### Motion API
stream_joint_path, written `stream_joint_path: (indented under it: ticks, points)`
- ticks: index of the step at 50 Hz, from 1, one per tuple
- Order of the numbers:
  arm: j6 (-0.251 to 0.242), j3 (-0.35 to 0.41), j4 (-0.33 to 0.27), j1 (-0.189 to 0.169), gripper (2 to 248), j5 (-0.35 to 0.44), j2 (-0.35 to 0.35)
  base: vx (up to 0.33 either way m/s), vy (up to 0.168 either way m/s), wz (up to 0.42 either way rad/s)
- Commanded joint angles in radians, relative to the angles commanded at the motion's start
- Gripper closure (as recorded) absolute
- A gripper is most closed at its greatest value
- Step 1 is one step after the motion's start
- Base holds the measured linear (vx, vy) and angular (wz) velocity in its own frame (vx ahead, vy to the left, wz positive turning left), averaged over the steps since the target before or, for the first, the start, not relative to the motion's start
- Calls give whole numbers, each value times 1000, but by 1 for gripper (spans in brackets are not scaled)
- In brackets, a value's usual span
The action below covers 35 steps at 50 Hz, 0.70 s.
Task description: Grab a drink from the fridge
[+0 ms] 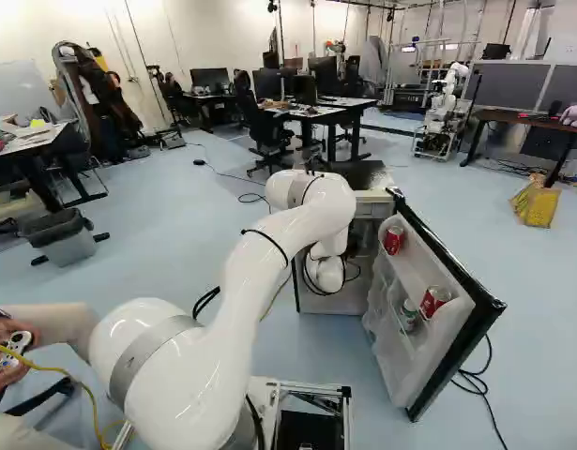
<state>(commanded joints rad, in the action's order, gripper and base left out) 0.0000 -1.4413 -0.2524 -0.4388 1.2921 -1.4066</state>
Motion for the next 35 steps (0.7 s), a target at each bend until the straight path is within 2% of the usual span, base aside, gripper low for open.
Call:
stream_joint_path:
  ticks: [15, 35]
  points:
    - [0, -4, 0, 1, 75, 0, -2, 0, 0, 0]
    - [0, -47, 0, 7, 75, 0, -25, 0, 0, 0]
